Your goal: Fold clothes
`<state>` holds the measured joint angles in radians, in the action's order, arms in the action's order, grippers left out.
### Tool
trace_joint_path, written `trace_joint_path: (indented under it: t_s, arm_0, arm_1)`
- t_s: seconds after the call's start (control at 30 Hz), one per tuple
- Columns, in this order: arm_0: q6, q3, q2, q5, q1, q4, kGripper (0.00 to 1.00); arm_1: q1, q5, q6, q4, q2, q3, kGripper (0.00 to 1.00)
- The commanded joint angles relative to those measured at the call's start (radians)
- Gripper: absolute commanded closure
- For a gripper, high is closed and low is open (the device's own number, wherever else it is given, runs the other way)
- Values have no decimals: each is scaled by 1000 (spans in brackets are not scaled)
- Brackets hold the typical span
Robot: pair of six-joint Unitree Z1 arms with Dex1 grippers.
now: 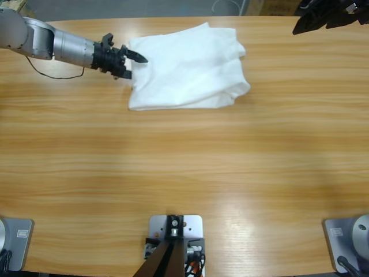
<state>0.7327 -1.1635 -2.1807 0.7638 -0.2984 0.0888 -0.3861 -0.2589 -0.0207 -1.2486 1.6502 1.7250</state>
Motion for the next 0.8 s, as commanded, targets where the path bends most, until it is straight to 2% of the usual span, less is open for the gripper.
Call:
trace_joint_path:
  t_s: [0.03, 0.2, 0.43, 0.6, 0.73, 0.8]
  arm_0:
    - [2, -2, -74, 45, -34, 6, 1000]
    - [-11, 75, -15, 47, -34, 6, 1000]
    - [-30, 386, 139, -14, -2, 17, 1000]
    - [-16, 531, 323, -64, 29, 17, 1000]
    - [18, 663, 523, -119, 89, 8, 1000]
    - [20, 708, 582, -121, 128, -19, 1000]
  arm_1:
    - [-2, 7, -10, -18, -30, 6, 0]
    - [20, -33, -5, -17, -44, 4, 3]
    - [34, -76, 21, 13, -94, -53, 18]
    - [34, -113, 44, 65, -148, -137, 23]
    - [34, -226, 74, 163, -182, -261, 23]
    - [34, -320, 77, 242, -202, -340, 23]
